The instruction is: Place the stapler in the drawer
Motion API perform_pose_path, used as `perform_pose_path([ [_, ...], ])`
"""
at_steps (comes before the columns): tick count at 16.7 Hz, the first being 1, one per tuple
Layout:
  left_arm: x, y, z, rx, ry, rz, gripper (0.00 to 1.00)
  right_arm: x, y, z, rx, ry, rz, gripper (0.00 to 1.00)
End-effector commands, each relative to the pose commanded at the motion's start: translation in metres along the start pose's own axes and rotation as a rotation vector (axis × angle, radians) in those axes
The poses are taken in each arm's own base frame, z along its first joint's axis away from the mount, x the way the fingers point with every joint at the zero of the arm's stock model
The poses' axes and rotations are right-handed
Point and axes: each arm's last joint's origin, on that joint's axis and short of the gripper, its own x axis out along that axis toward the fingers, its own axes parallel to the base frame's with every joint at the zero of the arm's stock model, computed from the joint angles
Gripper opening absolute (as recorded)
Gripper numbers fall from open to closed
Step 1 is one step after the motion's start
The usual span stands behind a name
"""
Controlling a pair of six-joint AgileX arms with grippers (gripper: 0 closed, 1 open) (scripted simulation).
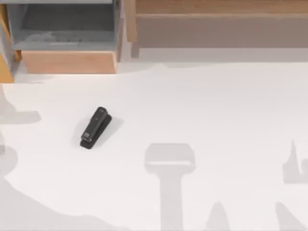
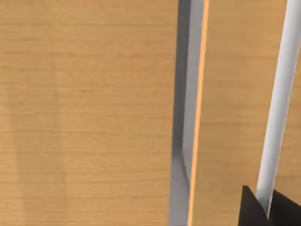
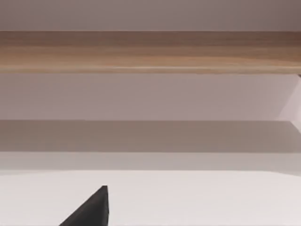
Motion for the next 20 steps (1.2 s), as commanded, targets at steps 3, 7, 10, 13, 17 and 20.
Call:
perform_pose_path([
  [3,-0.021,-0.002,0.001,-0.006,-0.007,-0.007,0.0,0.0,0.0,0.0,0.0,0.0,0.0,1.0],
  [7,-0.053,-0.002,0.001,-0.004,-0.003,-0.004,0.0,0.0,0.0,0.0,0.0,0.0,0.0,1.0],
  [10,-0.059,-0.001,0.0,0.0,0.001,0.0,0.0,0.0,0.0,0.0,0.0,0.0,0.0,1.0],
  [13,-0.058,-0.002,0.001,0.001,-0.002,-0.001,0.0,0.0,0.0,0.0,0.0,0.0,0.0,1.0],
  [17,-0.083,-0.003,-0.001,0.002,0.0,-0.001,0.0,0.0,0.0,0.0,0.0,0.0,0.0,1.0],
  [20,-0.108,-0.004,0.0,0.001,-0.002,-0.001,0.0,0.0,0.0,0.0,0.0,0.0,0.0,1.0],
])
